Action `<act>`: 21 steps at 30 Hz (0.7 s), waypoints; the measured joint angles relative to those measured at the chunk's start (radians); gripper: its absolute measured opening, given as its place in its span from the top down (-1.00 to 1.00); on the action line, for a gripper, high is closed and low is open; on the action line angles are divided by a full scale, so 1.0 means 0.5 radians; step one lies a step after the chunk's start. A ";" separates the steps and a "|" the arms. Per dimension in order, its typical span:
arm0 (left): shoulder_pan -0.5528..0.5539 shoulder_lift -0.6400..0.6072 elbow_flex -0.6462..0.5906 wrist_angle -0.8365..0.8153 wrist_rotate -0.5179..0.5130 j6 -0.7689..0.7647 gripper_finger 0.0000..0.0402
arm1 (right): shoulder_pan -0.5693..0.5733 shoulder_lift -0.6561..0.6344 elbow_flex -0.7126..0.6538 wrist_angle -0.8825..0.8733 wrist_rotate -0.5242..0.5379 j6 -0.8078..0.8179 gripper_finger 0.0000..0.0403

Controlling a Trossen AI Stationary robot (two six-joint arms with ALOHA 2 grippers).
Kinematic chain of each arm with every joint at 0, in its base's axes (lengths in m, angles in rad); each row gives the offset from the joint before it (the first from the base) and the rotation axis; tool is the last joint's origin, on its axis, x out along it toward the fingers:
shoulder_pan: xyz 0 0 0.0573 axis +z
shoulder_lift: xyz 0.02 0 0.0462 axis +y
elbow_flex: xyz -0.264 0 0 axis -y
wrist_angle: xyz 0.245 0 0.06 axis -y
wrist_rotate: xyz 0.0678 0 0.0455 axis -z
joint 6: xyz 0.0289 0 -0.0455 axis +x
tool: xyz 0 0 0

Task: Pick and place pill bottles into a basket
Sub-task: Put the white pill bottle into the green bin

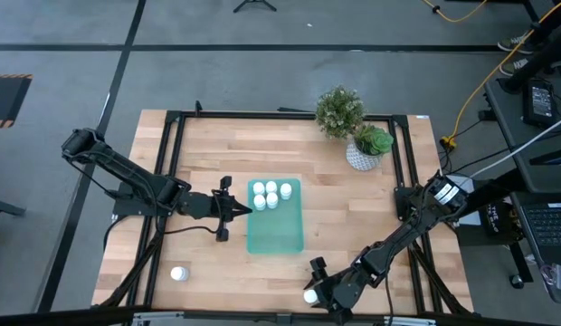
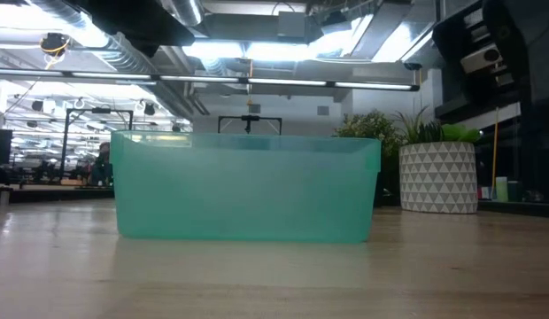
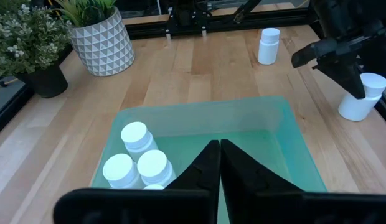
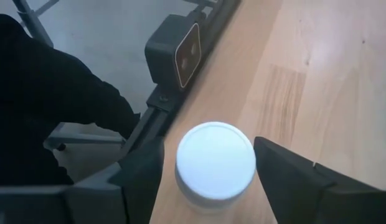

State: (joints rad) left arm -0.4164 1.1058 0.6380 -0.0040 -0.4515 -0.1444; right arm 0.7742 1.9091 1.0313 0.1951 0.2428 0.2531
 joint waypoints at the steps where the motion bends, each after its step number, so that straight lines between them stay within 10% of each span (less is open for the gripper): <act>1: 0.000 0.000 0.000 0.000 0.000 0.000 0.96 | 0.000 0.000 0.000 0.000 0.000 0.000 -0.22; 10: 0.000 0.000 0.000 0.000 0.000 0.000 0.97 | 0.000 -0.002 0.000 -0.001 -0.016 -0.018 0.24; 21: 0.000 0.000 0.000 0.000 0.000 0.000 0.97 | 0.000 -0.002 0.000 -0.002 -0.016 -0.103 0.24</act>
State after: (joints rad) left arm -0.4162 1.1057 0.6380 -0.0040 -0.4515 -0.1444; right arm 0.7742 1.9079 1.0313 0.1942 0.2348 0.2018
